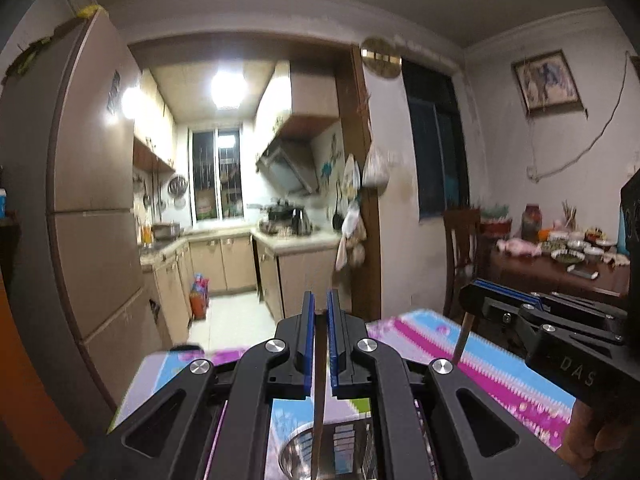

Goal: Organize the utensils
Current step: 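Carry the right gripper's chopstick to the blue holder while the left gripper carries its chopstick there, then open the right gripper over the holder while the left gripper releases its chopstick inside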

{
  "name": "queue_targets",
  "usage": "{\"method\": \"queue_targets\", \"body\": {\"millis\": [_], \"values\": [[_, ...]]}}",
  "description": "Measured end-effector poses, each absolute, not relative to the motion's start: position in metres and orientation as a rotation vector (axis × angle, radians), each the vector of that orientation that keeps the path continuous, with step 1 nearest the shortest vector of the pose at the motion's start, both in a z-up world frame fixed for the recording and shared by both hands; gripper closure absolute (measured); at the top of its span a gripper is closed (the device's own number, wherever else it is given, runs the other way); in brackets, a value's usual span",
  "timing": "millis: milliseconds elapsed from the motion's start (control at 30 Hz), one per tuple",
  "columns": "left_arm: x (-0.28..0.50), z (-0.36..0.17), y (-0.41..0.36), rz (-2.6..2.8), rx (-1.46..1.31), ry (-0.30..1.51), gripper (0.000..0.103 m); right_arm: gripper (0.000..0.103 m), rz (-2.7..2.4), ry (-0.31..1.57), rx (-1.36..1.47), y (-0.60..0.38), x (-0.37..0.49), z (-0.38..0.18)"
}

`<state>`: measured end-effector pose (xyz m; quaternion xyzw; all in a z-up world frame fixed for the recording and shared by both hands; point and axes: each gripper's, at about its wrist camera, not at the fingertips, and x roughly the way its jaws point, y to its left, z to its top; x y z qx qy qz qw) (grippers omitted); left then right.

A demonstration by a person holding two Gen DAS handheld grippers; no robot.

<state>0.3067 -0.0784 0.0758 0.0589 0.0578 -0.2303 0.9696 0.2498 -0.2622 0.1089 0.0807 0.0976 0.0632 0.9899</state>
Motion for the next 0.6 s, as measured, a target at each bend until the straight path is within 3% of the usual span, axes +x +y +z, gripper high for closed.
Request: {"method": "queue_targets", "body": {"millis": [267, 400, 467, 600], "values": [[0.317, 0.048, -0.074, -0.407, 0.121, 0.203, 0.095, 0.097, 0.122, 0.262, 0.154, -0.251, 0.253, 0.090], [0.310, 0.052, -0.064, -0.359, 0.124, 0.195, 0.091, 0.079, 0.105, 0.235, 0.160, -0.255, 0.242, 0.100], [0.301, 0.057, -0.061, -0.332, 0.130, 0.174, 0.084, 0.079, 0.097, 0.216, 0.154, -0.259, 0.234, 0.106], [0.283, 0.068, -0.053, -0.291, 0.157, 0.137, 0.082, 0.079, 0.080, 0.184, 0.125, -0.266, 0.214, 0.117]]}}
